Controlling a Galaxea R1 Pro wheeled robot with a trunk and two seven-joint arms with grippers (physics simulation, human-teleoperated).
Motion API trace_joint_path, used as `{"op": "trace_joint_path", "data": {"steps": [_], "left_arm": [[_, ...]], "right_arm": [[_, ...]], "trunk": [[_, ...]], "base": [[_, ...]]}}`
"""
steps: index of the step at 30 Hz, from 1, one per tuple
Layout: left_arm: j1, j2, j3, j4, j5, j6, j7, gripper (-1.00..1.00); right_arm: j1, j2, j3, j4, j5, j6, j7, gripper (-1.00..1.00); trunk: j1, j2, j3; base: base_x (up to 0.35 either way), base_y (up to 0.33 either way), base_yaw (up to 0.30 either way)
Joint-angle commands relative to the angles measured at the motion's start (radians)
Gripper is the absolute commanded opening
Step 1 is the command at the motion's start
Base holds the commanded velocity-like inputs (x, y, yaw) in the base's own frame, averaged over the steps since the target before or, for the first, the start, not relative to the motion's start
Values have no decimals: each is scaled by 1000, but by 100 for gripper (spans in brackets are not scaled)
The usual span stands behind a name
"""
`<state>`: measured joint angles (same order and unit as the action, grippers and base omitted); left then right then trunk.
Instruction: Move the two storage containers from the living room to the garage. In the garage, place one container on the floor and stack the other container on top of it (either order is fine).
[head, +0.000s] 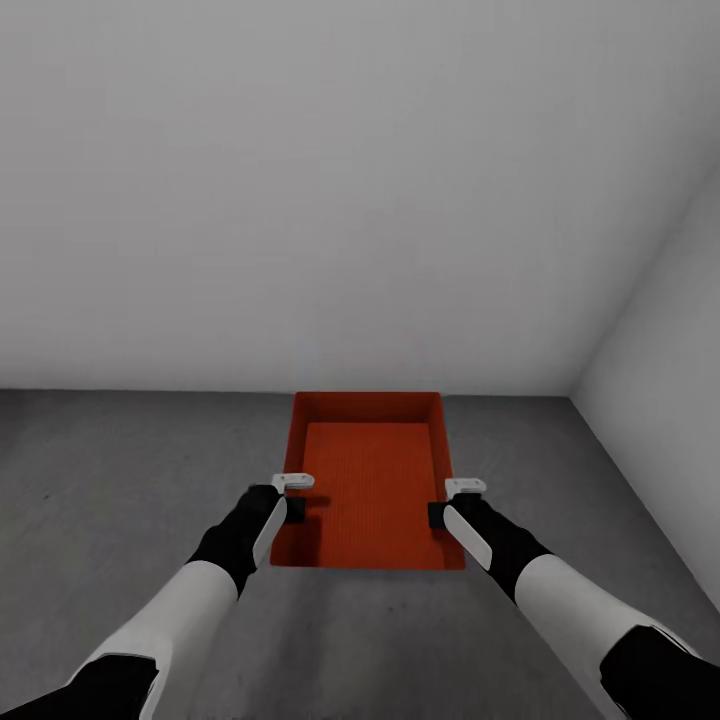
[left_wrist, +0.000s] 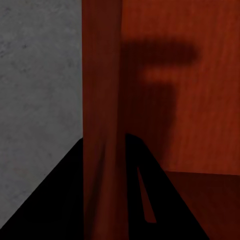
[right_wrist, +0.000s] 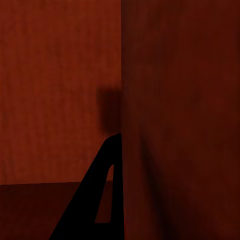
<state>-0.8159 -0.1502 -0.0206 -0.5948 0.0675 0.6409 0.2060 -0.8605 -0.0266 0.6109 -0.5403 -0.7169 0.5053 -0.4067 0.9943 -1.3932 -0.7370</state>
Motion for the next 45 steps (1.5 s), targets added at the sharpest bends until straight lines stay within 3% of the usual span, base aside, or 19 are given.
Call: {"op": "trace_joint_path", "data": {"steps": [1,45], "left_arm": [[0,1,-1,0,2,6,10,-100],[0,0,-1,0,2,6,10,-100]], "right_arm": [[-2,-56,-49,-3,47,-22,-21,-100],[-2,-56,-49,-3,47,-22,-21,-100]], "trunk": [[4,-8,-6],[173,-316,-215]], "base": [[0,0,0],[0,0,0]]}}
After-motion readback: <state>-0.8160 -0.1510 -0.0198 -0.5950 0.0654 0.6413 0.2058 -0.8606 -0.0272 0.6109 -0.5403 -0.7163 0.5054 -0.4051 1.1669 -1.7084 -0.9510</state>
